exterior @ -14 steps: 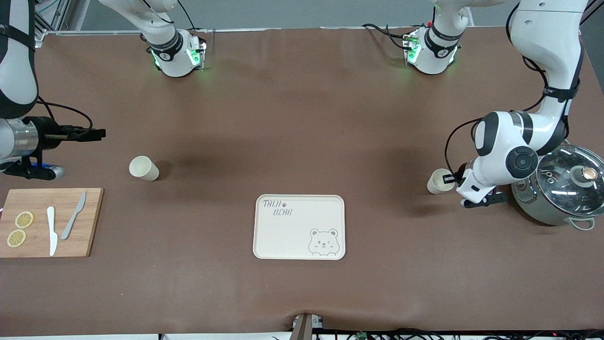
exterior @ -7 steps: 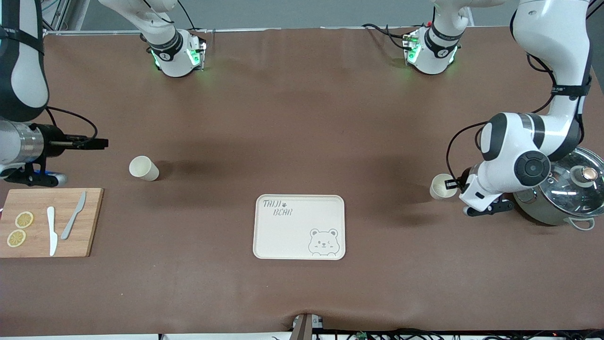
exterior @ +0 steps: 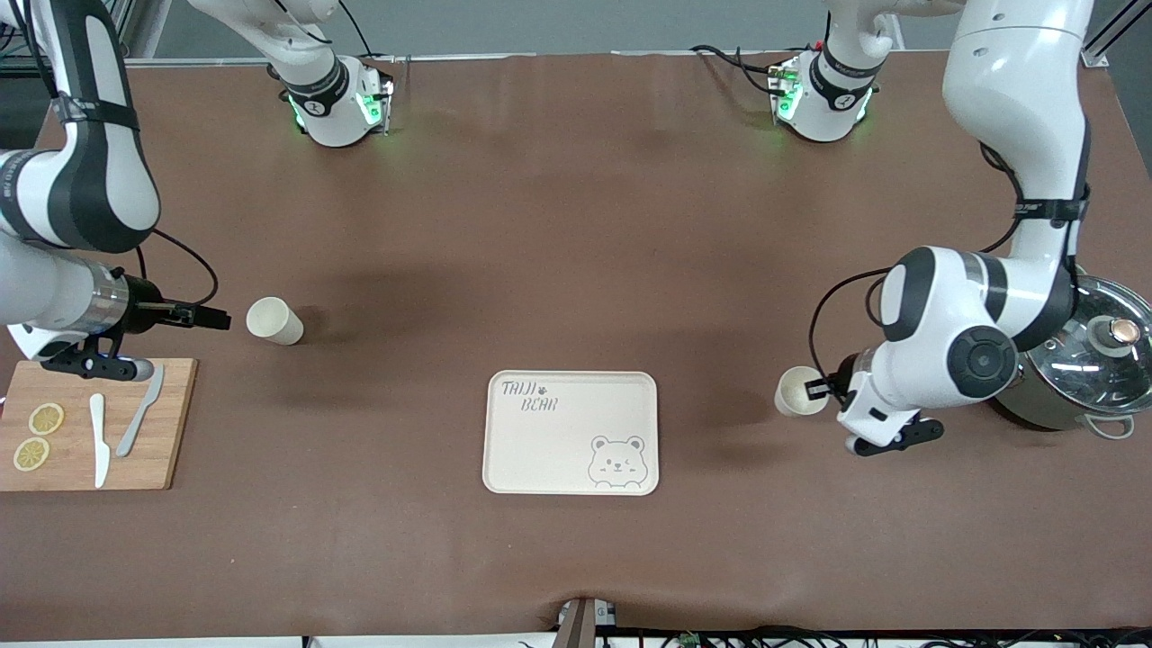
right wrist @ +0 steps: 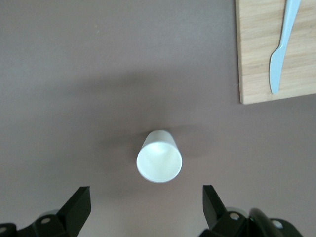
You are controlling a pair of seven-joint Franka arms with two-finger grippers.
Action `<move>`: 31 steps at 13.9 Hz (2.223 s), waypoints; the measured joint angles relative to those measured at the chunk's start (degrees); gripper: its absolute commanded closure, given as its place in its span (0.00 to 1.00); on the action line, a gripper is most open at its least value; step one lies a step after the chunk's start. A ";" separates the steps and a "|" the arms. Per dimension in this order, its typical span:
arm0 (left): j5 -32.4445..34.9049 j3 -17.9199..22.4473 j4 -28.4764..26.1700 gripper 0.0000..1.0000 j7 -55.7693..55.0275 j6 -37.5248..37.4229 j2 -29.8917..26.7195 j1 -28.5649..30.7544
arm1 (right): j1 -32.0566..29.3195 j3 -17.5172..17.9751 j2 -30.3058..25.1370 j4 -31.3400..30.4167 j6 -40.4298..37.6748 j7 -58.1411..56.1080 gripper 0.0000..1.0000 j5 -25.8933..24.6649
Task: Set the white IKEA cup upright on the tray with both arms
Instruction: 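Carry the cup onto the tray while the right gripper grasps the other cup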
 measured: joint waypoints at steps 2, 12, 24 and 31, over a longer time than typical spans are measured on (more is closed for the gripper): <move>-0.24 -0.02 4.06 1.00 -4.36 0.03 2.72 -2.04 | -0.78 -0.12 -1.62 -4.47 2.40 -0.13 0.01 -0.01; -0.39 -0.13 12.34 1.00 -22.47 6.13 9.39 -12.44 | -3.13 -0.24 -2.29 -12.36 12.57 -5.05 0.13 -0.05; -1.29 -0.18 12.48 1.00 -41.11 10.91 14.33 -18.60 | -4.75 -0.28 1.45 -19.17 14.16 -5.45 0.59 -0.05; -3.98 -0.48 13.14 1.00 -41.25 11.98 14.60 -19.18 | -4.51 0.22 5.99 -19.39 20.78 -4.33 1.00 0.04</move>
